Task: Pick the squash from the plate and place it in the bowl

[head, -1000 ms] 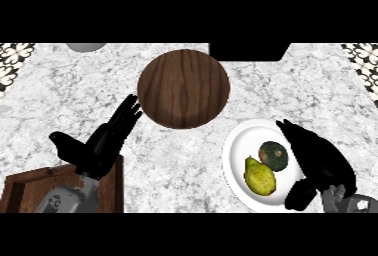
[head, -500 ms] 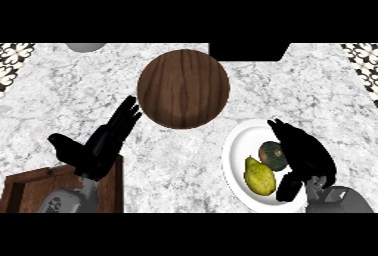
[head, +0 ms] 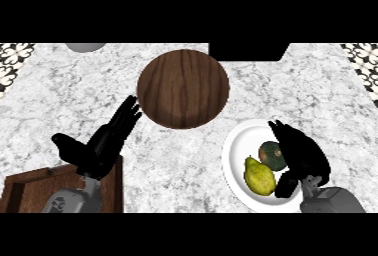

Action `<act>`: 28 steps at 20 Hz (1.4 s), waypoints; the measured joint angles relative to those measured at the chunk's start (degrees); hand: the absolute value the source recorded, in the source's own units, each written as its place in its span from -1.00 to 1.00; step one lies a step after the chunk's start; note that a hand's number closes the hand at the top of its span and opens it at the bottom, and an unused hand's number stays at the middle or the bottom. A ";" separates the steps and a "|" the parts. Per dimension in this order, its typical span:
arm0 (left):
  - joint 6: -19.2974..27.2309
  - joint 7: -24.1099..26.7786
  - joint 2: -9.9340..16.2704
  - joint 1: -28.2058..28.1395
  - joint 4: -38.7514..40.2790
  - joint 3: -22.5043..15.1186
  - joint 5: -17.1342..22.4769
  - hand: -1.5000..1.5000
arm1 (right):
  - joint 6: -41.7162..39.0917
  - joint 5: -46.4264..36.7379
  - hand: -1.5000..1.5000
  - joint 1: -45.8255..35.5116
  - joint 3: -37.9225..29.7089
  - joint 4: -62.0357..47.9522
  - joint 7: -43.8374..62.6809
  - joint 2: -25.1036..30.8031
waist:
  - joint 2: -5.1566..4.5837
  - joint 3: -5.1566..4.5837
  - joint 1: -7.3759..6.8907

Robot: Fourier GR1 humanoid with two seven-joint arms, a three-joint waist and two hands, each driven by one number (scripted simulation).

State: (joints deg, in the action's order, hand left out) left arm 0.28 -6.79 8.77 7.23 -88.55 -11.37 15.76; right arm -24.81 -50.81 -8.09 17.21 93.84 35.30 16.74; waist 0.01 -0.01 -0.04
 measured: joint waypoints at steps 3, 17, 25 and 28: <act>0.00 -1.02 -1.16 -0.12 -0.87 0.21 -1.28 0.00 | 1.31 -1.79 -1.00 0.98 -0.75 -1.15 -1.88 -0.55 | 0.00 0.01 0.01; -3.58 -1.01 -3.34 -0.73 -0.02 3.21 -2.96 0.00 | 8.43 -7.17 1.00 -0.73 -3.51 -11.74 -9.42 -5.01 | 0.06 -0.15 0.05; -4.21 -2.96 -4.10 -1.34 -2.24 3.86 -4.26 0.00 | 10.16 -9.62 1.00 -2.16 -3.70 -13.71 -15.27 -5.38 | 0.15 -0.21 0.02; -5.29 -1.59 -4.12 -2.11 -1.59 4.26 -4.43 0.00 | 12.16 -11.02 1.00 -2.83 -3.44 -15.90 -16.94 -6.14 | 0.41 -0.56 0.02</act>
State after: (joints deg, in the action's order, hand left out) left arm -5.01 -8.38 4.65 5.13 -90.14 -7.11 11.33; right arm -12.65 -61.83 -10.92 13.77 77.93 18.35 10.60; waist 0.42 -0.57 -0.02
